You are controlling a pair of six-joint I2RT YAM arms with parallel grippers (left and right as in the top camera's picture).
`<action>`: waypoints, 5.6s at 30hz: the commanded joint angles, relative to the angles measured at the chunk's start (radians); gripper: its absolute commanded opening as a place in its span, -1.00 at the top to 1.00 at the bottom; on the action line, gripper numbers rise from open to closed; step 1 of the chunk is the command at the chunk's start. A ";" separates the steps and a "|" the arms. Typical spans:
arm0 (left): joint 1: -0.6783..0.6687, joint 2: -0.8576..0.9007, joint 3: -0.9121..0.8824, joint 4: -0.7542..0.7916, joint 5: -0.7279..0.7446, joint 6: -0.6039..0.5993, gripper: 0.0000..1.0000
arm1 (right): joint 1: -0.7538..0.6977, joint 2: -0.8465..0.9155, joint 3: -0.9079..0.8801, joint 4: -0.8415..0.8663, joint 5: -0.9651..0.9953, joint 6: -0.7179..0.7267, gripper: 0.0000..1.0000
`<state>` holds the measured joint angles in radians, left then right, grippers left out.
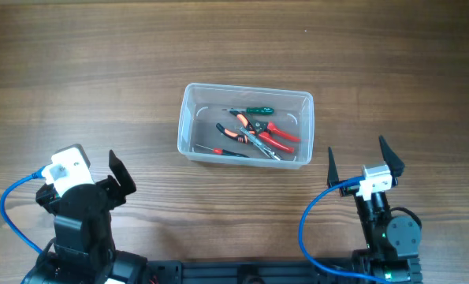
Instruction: Pack container
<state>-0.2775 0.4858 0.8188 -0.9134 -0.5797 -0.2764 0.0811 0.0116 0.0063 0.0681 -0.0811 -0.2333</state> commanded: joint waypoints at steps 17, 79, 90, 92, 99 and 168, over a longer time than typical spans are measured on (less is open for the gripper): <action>0.006 -0.004 -0.005 0.002 -0.020 -0.017 -1.00 | 0.004 -0.009 -0.001 -0.061 0.092 0.157 -0.99; 0.279 -0.483 -0.769 0.753 0.815 0.313 -1.00 | 0.004 -0.009 -0.001 -0.061 0.092 0.156 -1.00; 0.280 -0.482 -0.769 0.753 0.814 0.314 -1.00 | 0.004 -0.009 -0.001 -0.061 0.092 0.157 -0.99; 0.280 -0.482 -0.769 0.753 0.814 0.314 -1.00 | 0.004 -0.009 -0.001 -0.061 0.092 0.157 -0.99; 0.280 -0.482 -0.769 0.753 0.815 0.314 -0.99 | 0.004 -0.009 -0.001 -0.061 0.092 0.156 -1.00; 0.280 -0.482 -0.769 0.753 0.814 0.314 -0.99 | 0.004 -0.009 -0.001 -0.061 0.092 0.156 -1.00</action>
